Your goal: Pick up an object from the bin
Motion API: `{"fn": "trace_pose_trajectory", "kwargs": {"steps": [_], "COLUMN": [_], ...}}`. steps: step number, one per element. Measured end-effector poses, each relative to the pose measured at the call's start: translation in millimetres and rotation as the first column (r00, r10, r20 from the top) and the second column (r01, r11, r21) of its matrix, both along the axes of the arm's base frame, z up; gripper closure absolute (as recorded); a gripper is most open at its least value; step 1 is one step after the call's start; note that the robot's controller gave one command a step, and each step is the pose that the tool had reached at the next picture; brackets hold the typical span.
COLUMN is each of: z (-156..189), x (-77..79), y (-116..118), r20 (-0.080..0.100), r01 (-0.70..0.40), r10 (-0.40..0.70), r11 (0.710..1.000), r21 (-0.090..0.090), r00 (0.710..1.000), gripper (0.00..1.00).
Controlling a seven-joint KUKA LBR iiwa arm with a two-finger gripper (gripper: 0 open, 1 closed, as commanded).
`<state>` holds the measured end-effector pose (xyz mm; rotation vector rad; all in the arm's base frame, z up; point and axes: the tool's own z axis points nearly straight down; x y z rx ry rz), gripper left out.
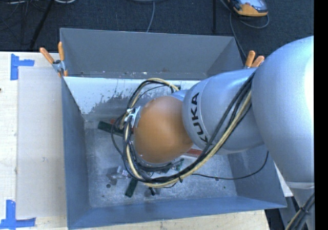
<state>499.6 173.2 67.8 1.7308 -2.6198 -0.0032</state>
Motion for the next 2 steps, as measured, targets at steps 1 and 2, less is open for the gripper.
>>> {"fn": "trace_pose_trajectory", "kwargs": {"steps": [1, 2], "z": [0, 78], "x": [0.1, 1.8], "y": [0, 1], "r20": [0.000, 0.009], "r01": [0.001, 0.005], "r10": [-0.001, -0.005], "r11": [1.000, 1.000], "r21": [0.001, 0.002], "r00": [1.000, 1.000], "gripper": [1.00, 1.00]}}
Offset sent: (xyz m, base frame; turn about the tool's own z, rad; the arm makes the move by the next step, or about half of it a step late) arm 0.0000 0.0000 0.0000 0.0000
